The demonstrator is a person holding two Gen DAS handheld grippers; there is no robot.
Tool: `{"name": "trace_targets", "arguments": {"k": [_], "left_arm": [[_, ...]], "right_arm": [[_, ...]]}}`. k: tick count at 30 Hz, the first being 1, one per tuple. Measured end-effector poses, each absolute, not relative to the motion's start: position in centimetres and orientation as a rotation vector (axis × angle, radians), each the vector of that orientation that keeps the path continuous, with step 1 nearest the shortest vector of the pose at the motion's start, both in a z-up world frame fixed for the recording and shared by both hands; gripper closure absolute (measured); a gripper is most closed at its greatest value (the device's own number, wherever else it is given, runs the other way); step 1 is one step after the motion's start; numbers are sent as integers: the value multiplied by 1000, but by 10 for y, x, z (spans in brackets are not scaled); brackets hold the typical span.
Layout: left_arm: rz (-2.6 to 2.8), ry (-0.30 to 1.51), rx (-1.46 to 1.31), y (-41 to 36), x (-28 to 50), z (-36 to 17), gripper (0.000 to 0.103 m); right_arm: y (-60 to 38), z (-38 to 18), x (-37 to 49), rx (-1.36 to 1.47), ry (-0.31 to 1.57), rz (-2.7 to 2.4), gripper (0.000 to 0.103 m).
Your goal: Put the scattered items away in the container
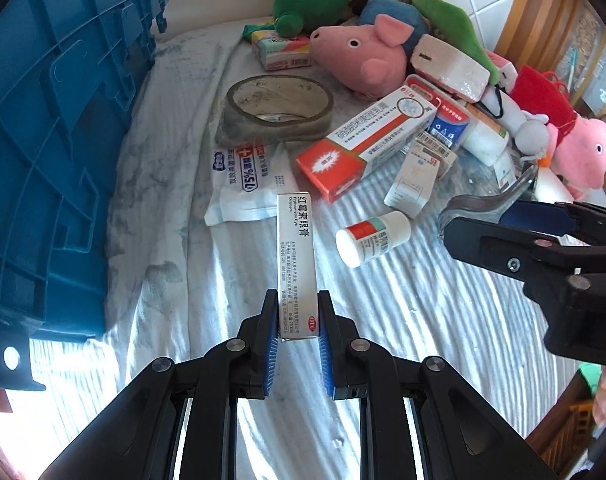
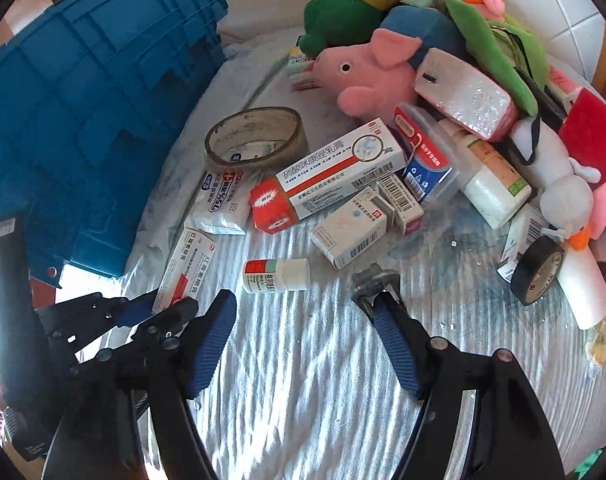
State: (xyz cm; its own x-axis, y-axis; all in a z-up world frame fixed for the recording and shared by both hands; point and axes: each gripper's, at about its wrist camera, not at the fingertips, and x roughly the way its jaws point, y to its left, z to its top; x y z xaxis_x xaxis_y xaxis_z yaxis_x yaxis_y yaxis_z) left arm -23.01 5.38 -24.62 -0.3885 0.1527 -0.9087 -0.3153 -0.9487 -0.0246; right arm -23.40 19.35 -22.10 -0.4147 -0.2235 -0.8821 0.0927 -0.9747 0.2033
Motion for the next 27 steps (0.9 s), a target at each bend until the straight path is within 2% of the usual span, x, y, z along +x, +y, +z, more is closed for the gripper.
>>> {"name": "trace_targets", "arguments": {"k": [7, 12, 14, 20, 21, 22, 27], "left_arm": [[2404, 195, -1581, 38, -231, -254, 85], [2396, 174, -1602, 31, -231, -260, 85], [2391, 172, -1607, 30, -231, -262, 85], [2384, 175, -1593, 33, -231, -263, 85], [2384, 176, -1591, 33, -231, -263, 85], [2384, 178, -1592, 33, -231, -264, 85], [2395, 183, -1594, 31, -232, -265, 85]], "right_arm": [[181, -201, -242, 1386, -90, -2665, 34], [220, -192, -252, 1402, -323, -2730, 33], [224, -191, -251, 1401, -355, -2712, 33], [183, -219, -246, 1510, -202, -2549, 34], [176, -227, -247, 1543, -176, -2527, 35], [171, -235, -247, 1570, -155, -2510, 42], [158, -258, -256, 1623, -93, -2497, 43]]}}
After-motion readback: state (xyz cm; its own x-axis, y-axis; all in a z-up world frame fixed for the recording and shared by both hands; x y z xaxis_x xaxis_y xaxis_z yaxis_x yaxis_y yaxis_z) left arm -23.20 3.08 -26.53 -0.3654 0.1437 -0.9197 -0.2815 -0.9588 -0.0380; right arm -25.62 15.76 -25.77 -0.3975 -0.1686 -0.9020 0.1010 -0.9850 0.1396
